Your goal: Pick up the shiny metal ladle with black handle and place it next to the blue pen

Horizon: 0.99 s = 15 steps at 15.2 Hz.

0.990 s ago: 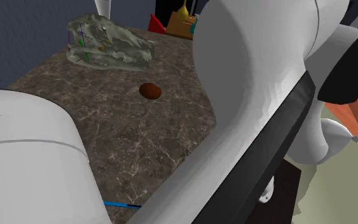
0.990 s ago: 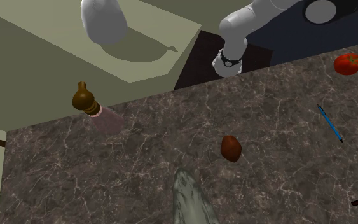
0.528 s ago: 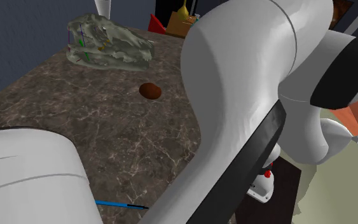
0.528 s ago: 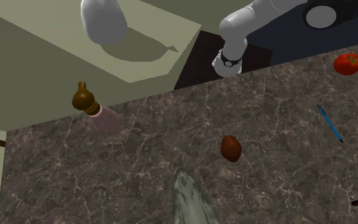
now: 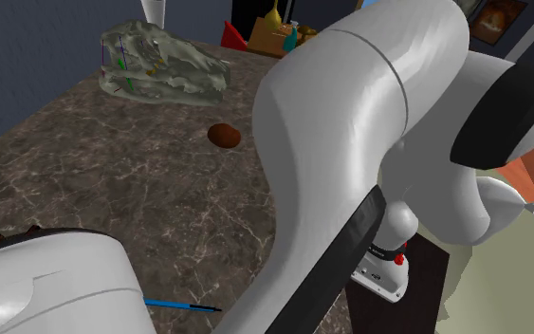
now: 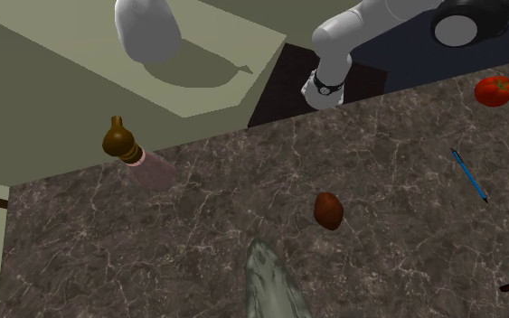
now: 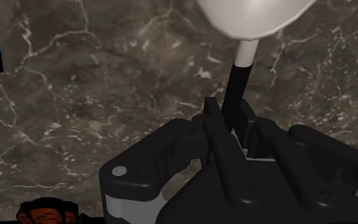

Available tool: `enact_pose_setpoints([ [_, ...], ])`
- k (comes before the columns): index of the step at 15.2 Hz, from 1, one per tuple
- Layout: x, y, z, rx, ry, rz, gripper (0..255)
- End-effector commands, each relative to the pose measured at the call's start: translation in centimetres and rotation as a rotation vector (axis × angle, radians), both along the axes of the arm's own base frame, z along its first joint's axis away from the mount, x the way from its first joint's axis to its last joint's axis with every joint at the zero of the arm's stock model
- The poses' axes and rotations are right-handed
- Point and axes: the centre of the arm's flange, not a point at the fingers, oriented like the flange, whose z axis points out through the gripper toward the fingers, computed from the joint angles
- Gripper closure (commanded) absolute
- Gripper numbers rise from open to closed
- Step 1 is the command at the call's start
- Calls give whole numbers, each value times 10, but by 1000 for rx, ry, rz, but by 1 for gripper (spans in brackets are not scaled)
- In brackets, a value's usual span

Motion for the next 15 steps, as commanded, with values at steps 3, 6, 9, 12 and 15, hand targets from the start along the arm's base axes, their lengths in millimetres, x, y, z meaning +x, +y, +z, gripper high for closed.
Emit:
enact_pose_setpoints([
  [3,0,-1,-21,0,0,0,255],
  [6,0,-1,-26,0,0,0,255],
  [9,0,-1,-26,0,0,0,255],
  [12,0,0,-26,0,0,0,0],
  [15,0,0,-26,0,0,0,0],
])
